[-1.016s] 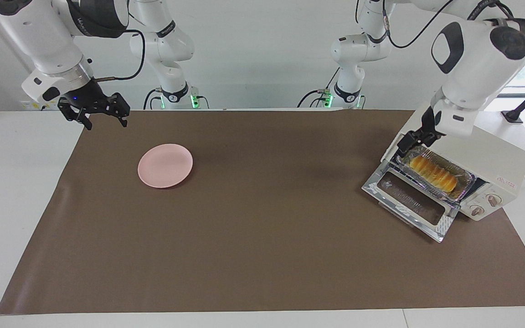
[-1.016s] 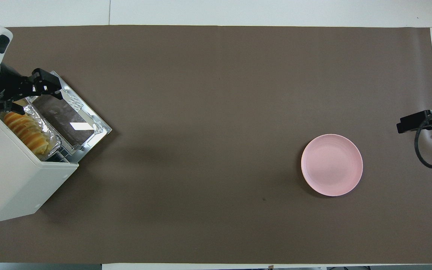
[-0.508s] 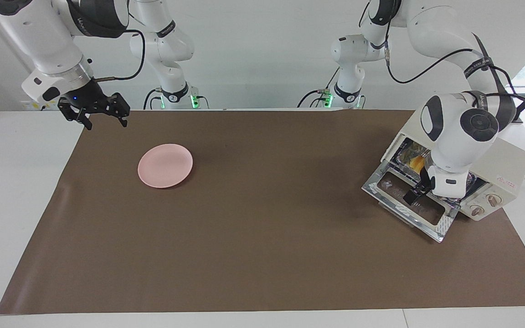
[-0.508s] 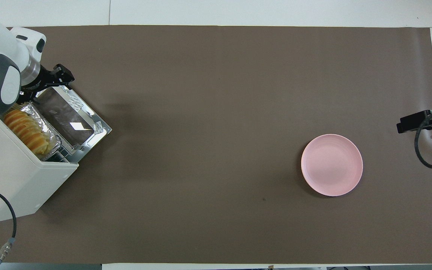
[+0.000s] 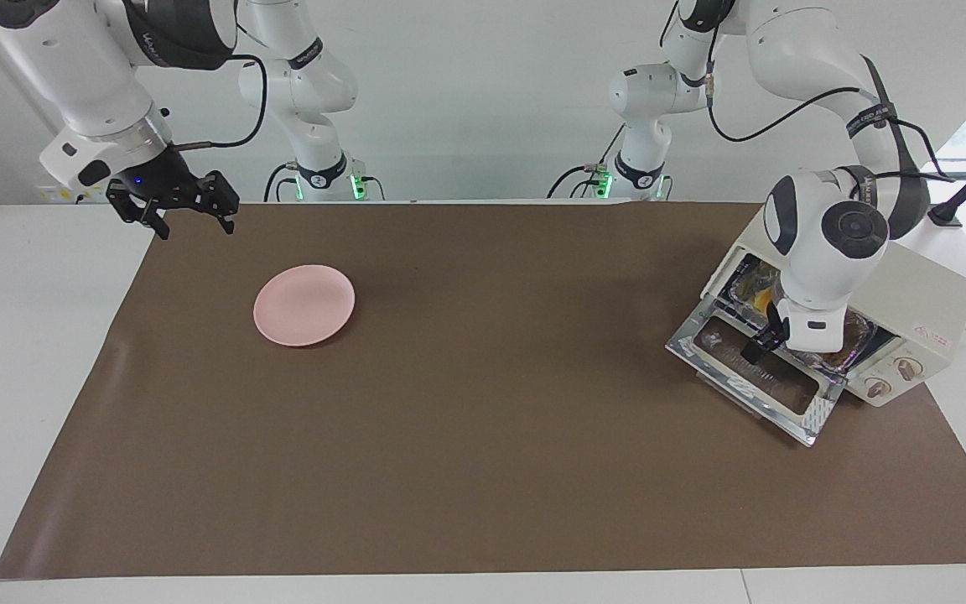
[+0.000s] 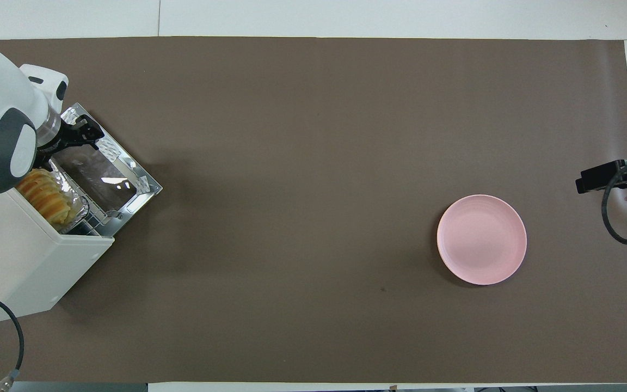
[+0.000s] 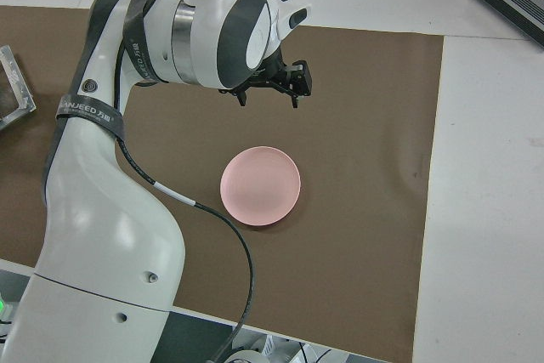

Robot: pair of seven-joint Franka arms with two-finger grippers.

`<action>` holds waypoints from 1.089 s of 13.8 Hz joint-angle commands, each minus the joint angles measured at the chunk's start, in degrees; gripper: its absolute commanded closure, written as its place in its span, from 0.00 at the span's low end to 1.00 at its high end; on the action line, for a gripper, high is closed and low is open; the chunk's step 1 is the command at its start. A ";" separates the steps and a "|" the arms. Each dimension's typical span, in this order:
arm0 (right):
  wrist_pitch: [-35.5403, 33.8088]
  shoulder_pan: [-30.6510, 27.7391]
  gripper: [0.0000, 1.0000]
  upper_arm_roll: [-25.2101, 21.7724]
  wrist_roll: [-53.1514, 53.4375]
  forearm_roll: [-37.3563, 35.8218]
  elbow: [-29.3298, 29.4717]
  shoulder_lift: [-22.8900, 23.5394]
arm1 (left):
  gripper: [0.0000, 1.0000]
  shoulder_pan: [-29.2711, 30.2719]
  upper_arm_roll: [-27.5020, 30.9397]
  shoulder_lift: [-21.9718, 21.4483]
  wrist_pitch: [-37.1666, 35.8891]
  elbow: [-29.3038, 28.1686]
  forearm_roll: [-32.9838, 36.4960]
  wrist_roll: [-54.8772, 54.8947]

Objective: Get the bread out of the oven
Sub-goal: 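Pull the foil tray out of the oven with the left gripper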

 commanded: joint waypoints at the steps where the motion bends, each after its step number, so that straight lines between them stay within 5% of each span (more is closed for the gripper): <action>1: -0.09 -0.88 0.00 0.50 -0.71 0.58 -1.11 -1.13 | 0.00 0.58 -0.24 -3.39 3.07 -5.31 1.35 -3.28; 3: -0.09 -0.88 0.00 0.50 -0.71 0.49 -1.11 -1.13 | 0.24 0.06 -0.24 -3.39 3.42 -5.32 1.35 -5.48; 5: -0.09 -0.88 0.00 0.50 -0.71 0.49 -1.11 -1.13 | 0.61 -0.04 -0.33 -4.00 4.03 -6.80 1.35 -4.88; 9: -0.09 -0.88 0.00 0.50 -0.71 0.49 -1.11 -1.13 | 0.73 0.58 -0.16 -6.90 6.41 -13.74 1.35 -1.90; 10: -0.09 -0.88 0.00 0.50 -0.71 0.49 -1.11 -1.13 | 0.99 0.58 -0.15 -7.17 6.50 -14.02 1.35 -0.85; 12: -0.09 -0.88 0.00 0.50 -0.71 0.58 -1.11 -1.13 | 1.00 -0.55 -0.24 -6.21 6.41 -11.14 1.53 1.09; 15: -0.09 -0.88 0.00 0.50 -0.71 0.58 -1.11 -1.13 | 1.00 -8.10 -0.59 -1.03 2.47 1.40 0.83 1.89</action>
